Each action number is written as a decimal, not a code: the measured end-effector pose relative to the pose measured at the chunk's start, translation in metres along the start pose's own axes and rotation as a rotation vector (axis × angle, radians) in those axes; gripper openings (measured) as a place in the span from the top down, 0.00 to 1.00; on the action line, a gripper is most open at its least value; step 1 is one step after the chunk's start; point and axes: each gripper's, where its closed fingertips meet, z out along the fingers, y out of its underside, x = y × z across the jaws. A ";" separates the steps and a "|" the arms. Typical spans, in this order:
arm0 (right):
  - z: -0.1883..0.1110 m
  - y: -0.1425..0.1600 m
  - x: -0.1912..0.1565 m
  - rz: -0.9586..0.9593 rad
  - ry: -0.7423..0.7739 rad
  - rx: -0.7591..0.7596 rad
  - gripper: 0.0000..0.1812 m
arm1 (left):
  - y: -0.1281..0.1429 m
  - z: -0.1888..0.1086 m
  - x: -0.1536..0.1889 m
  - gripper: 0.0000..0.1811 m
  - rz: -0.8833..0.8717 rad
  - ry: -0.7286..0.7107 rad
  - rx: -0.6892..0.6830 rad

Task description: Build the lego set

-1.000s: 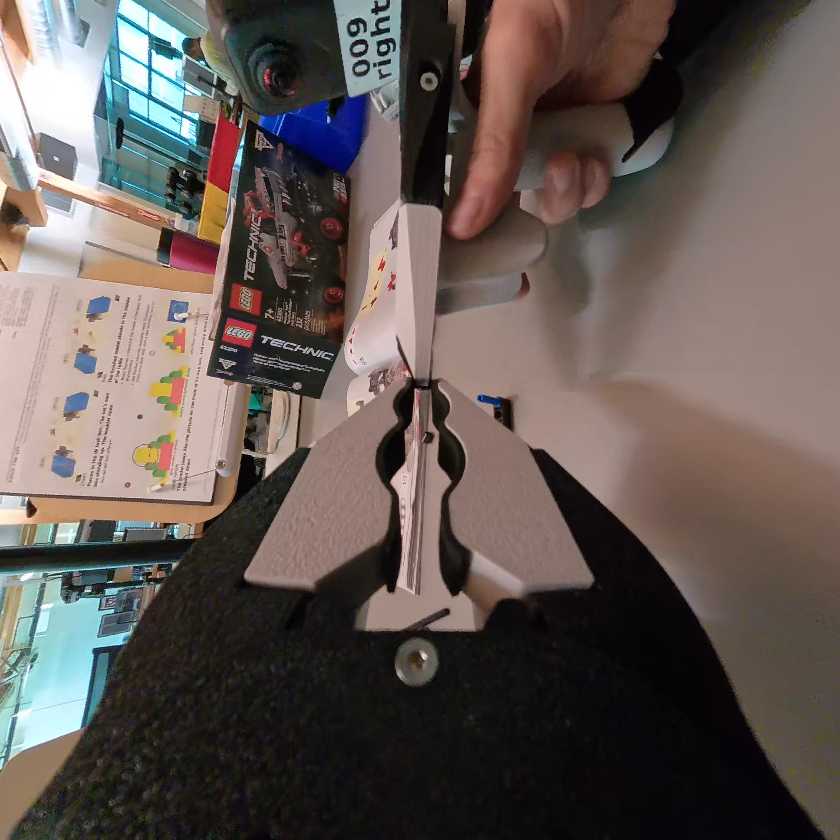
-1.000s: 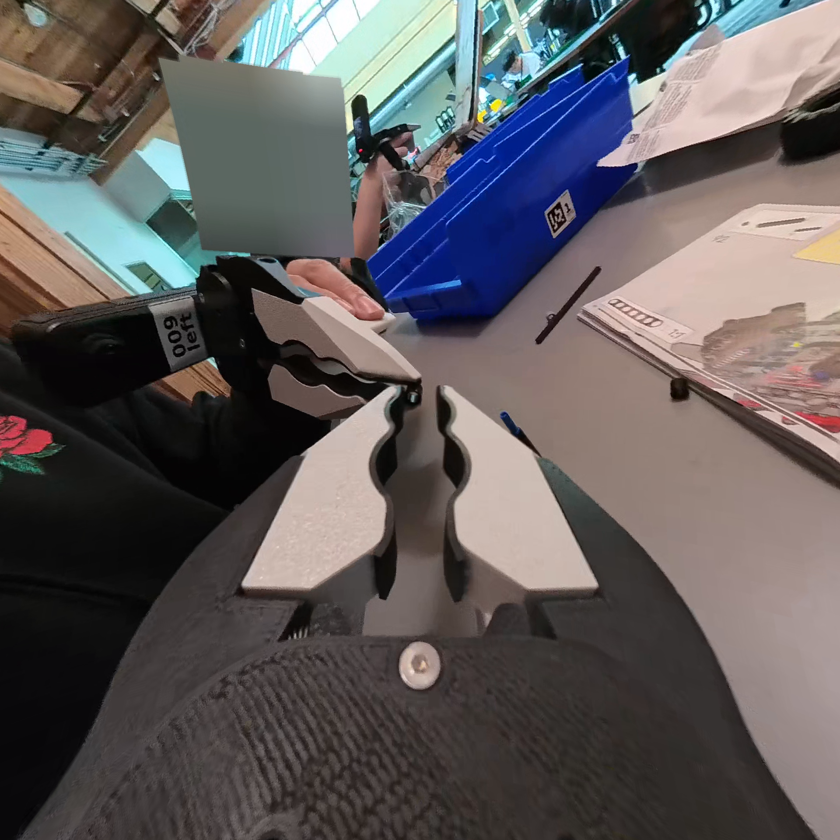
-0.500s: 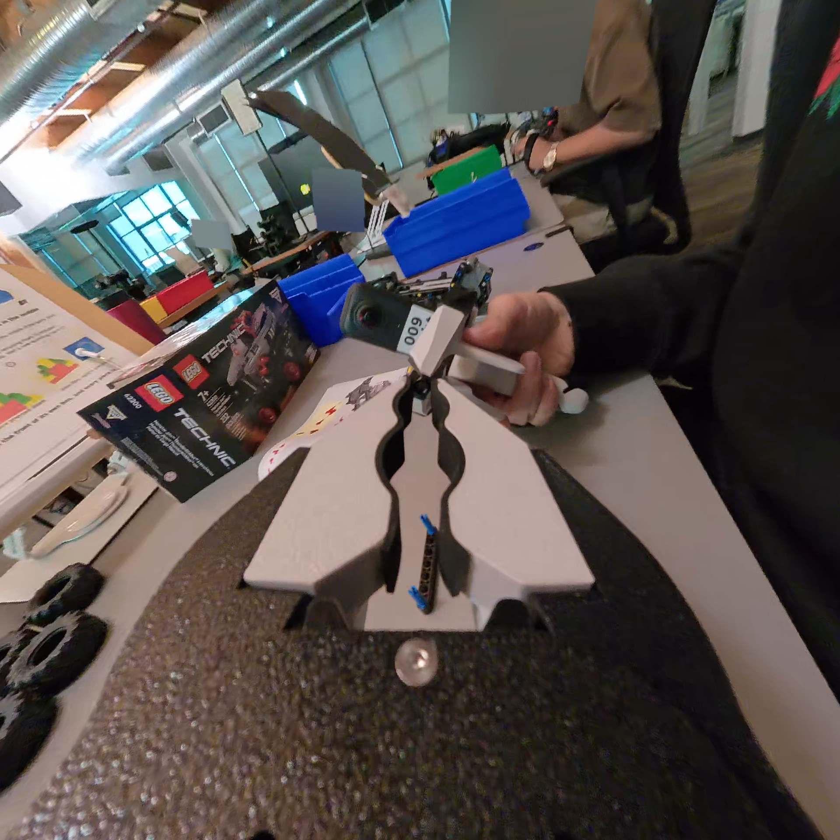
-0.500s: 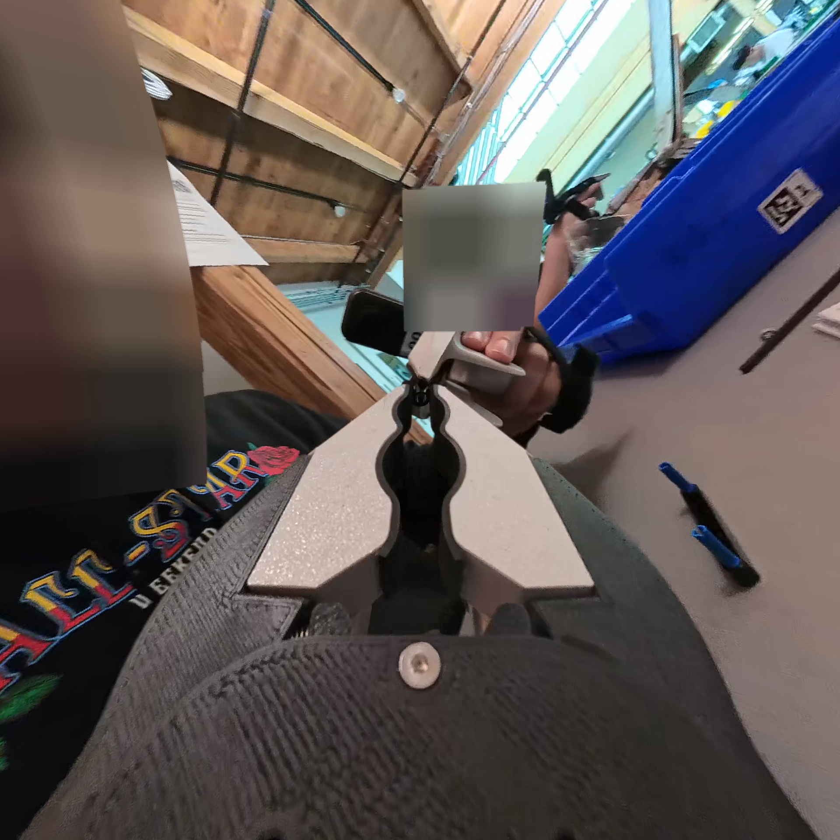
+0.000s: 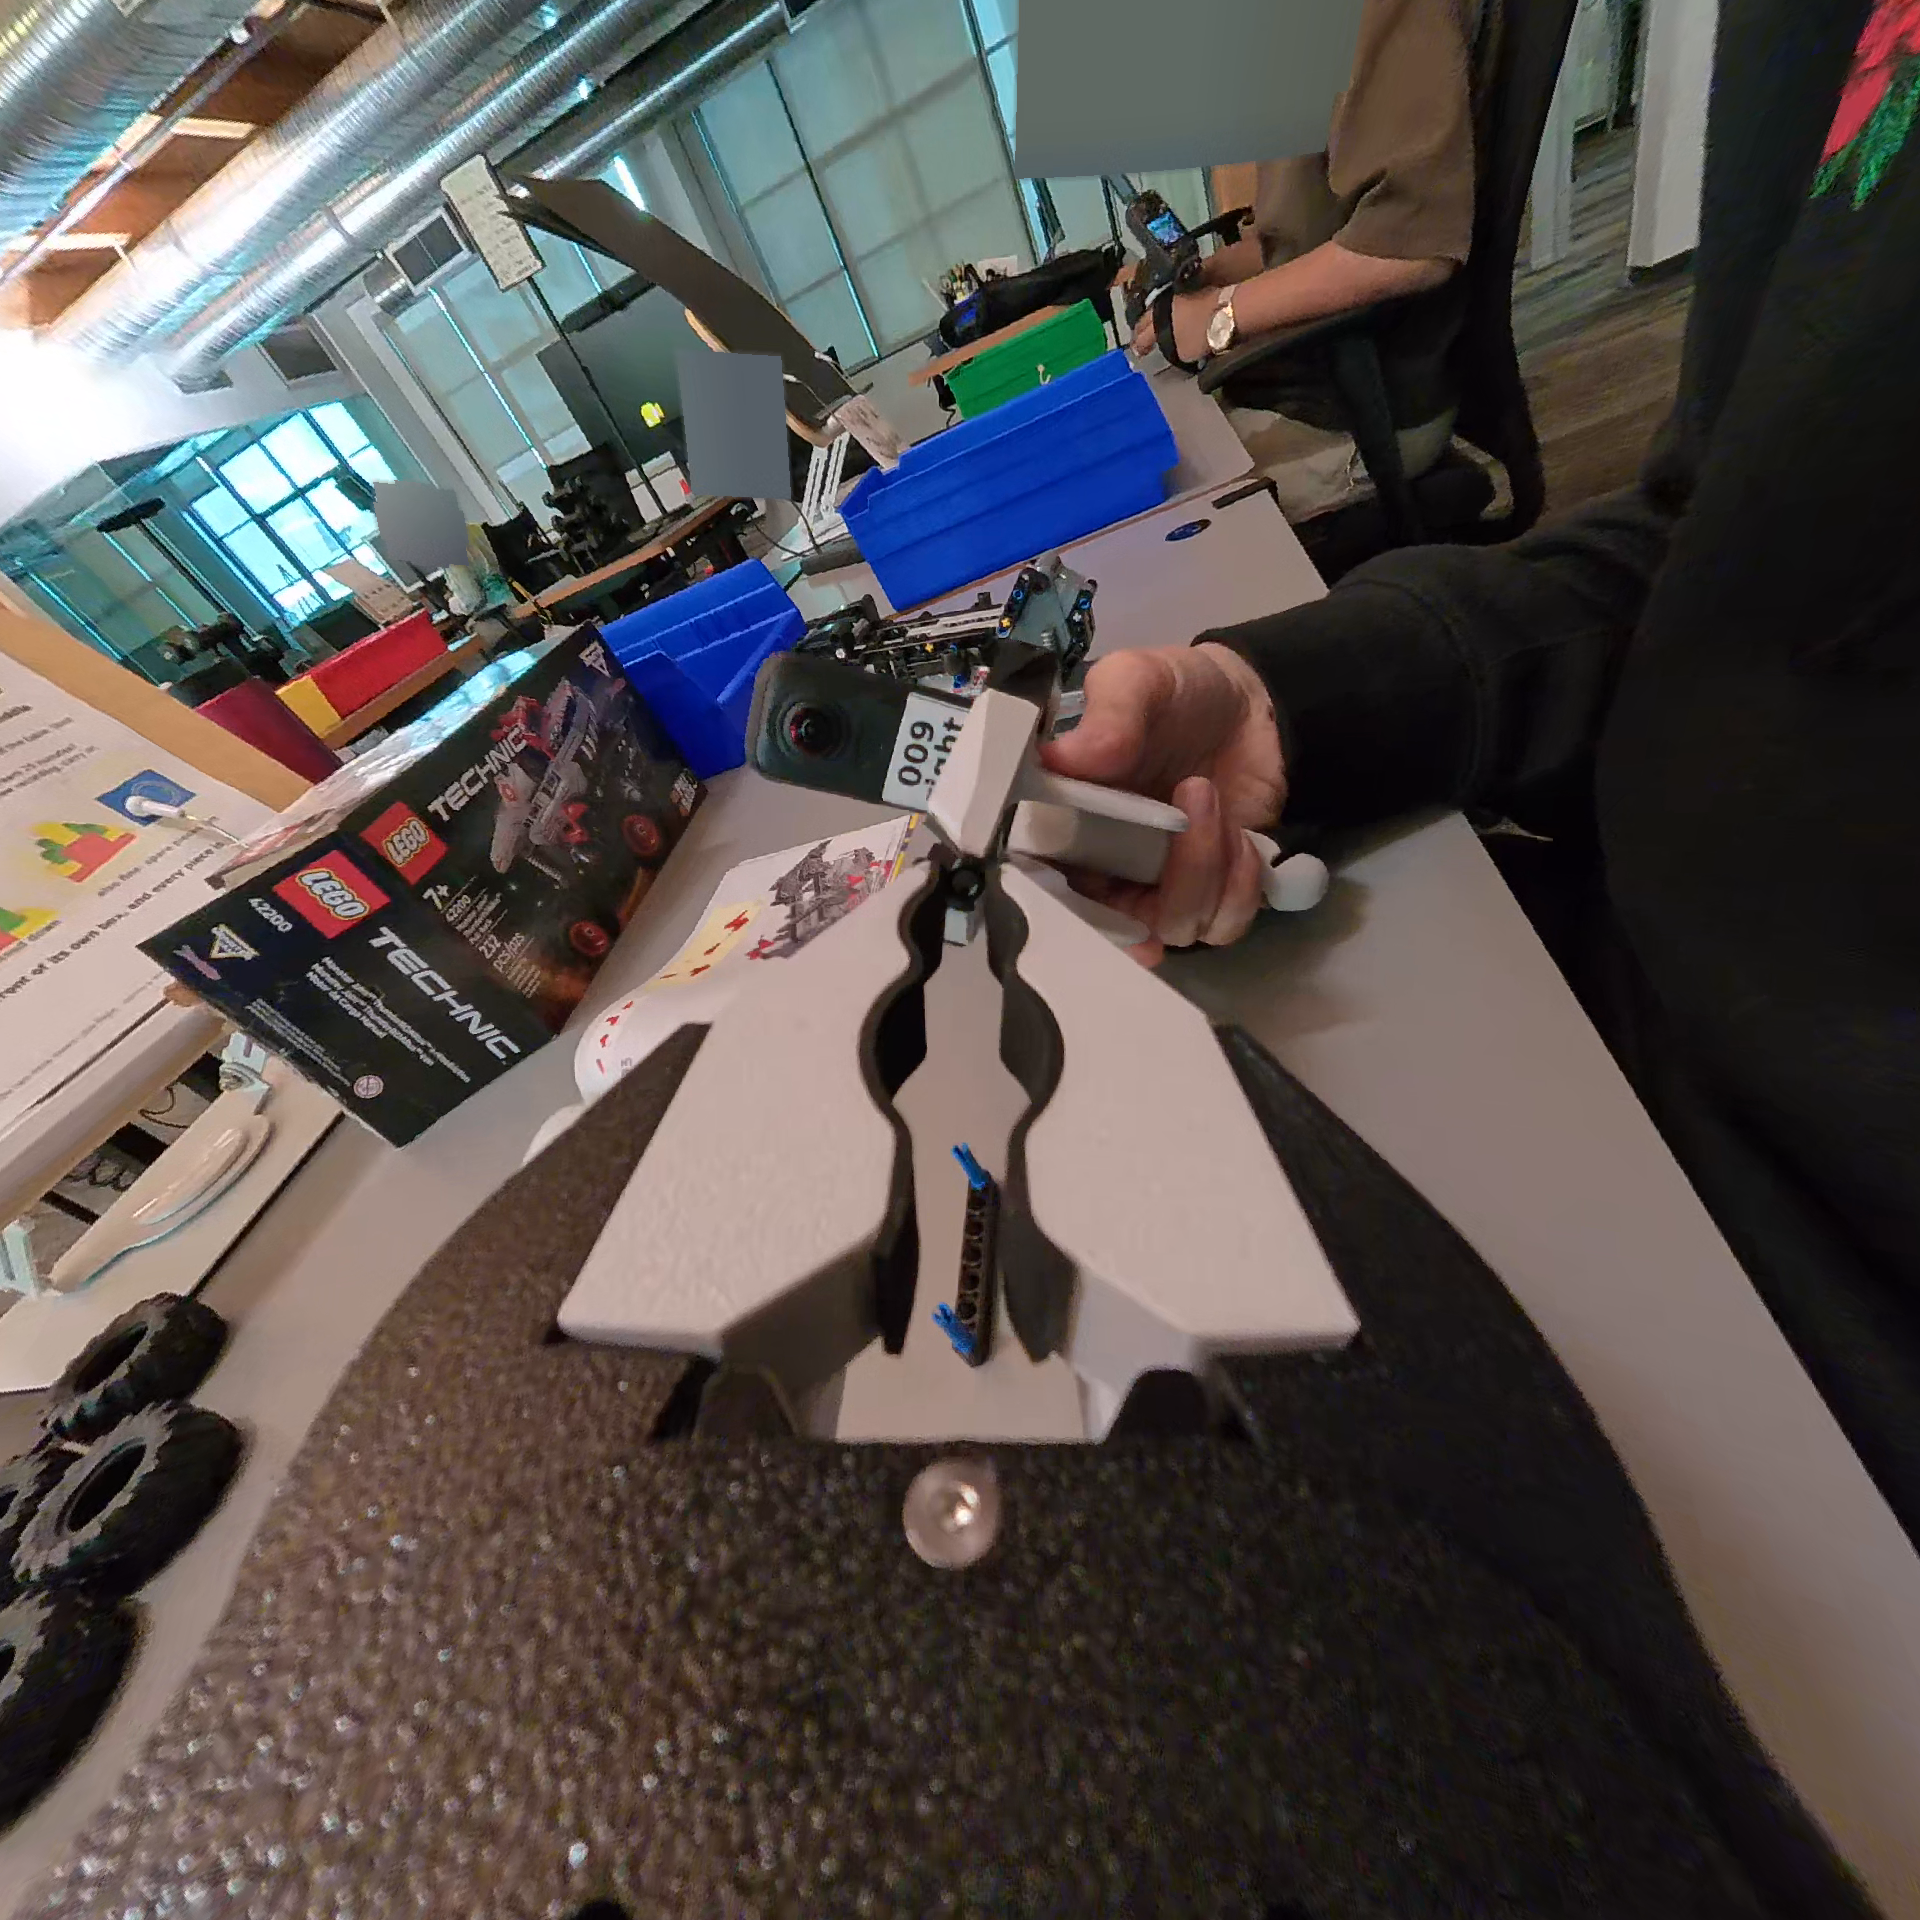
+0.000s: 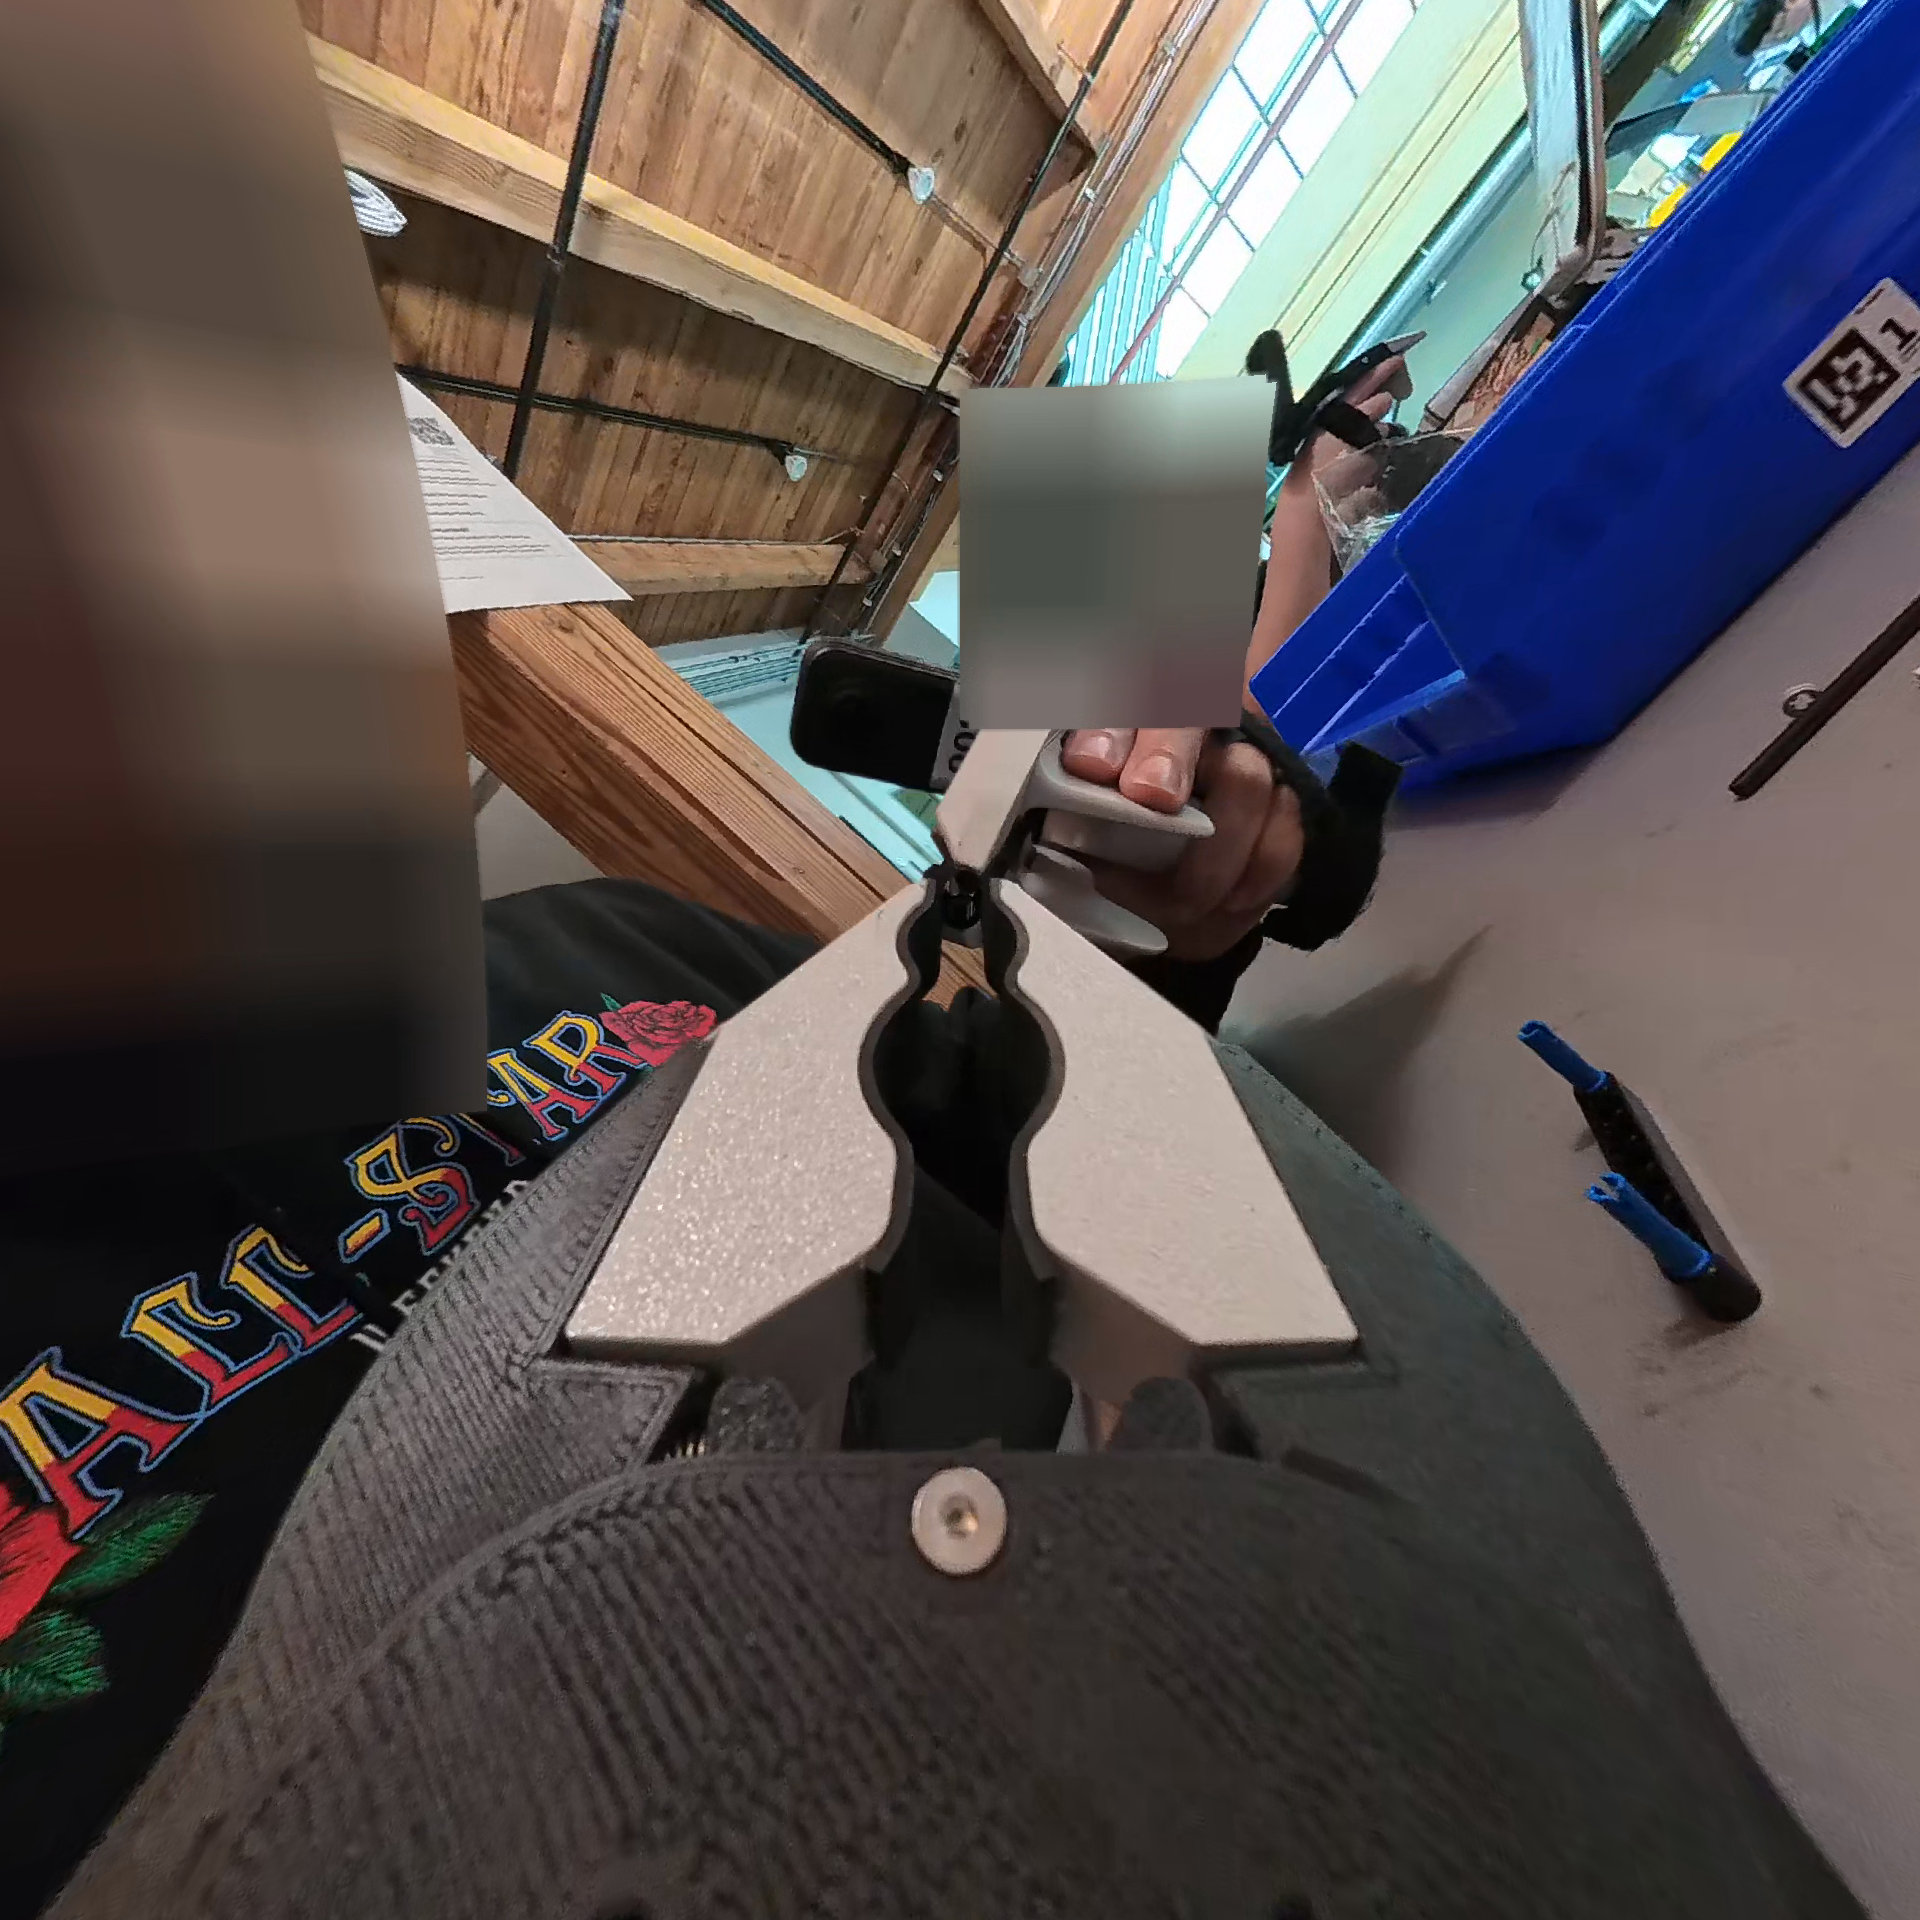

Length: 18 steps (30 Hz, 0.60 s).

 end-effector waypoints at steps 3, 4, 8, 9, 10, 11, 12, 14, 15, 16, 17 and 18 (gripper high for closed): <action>-0.001 0.002 0.003 -0.067 0.051 -0.034 0.97 | 0.004 0.000 0.001 0.97 -0.010 0.010 -0.038; -0.002 0.003 0.005 -0.102 0.076 -0.052 0.97 | 0.006 0.001 0.001 0.97 -0.015 0.009 -0.052; -0.016 0.005 0.018 -0.389 0.303 -0.215 0.85 | 0.027 -0.009 -0.010 0.97 0.018 -0.018 -0.243; -0.024 0.004 0.025 -0.517 0.408 -0.275 0.83 | 0.035 -0.014 -0.014 0.97 0.017 -0.020 -0.308; -0.033 0.002 0.035 -0.643 0.524 -0.349 0.82 | 0.042 -0.019 -0.015 0.97 -0.012 0.003 -0.364; -0.042 -0.002 0.047 -0.752 0.638 -0.422 0.80 | 0.049 -0.023 -0.016 0.97 -0.056 0.029 -0.416; -0.046 -0.004 0.057 -0.818 0.714 -0.482 0.79 | 0.057 -0.026 -0.017 0.97 -0.090 0.051 -0.463; -0.038 0.009 0.066 -0.815 0.688 -0.589 0.78 | 0.070 -0.031 -0.014 0.98 -0.145 0.138 -0.550; -0.034 0.012 0.072 -0.799 0.683 -0.615 0.80 | 0.075 -0.032 -0.013 0.98 -0.167 0.173 -0.597; -0.034 0.014 0.080 -0.796 0.701 -0.649 0.82 | 0.080 -0.033 -0.013 0.98 -0.170 0.206 -0.639; -0.034 0.016 0.087 -0.802 0.715 -0.687 0.83 | 0.084 -0.034 -0.014 0.98 -0.154 0.233 -0.680; -0.035 0.018 0.093 -0.804 0.722 -0.715 0.84 | 0.087 -0.035 -0.015 0.97 -0.132 0.254 -0.717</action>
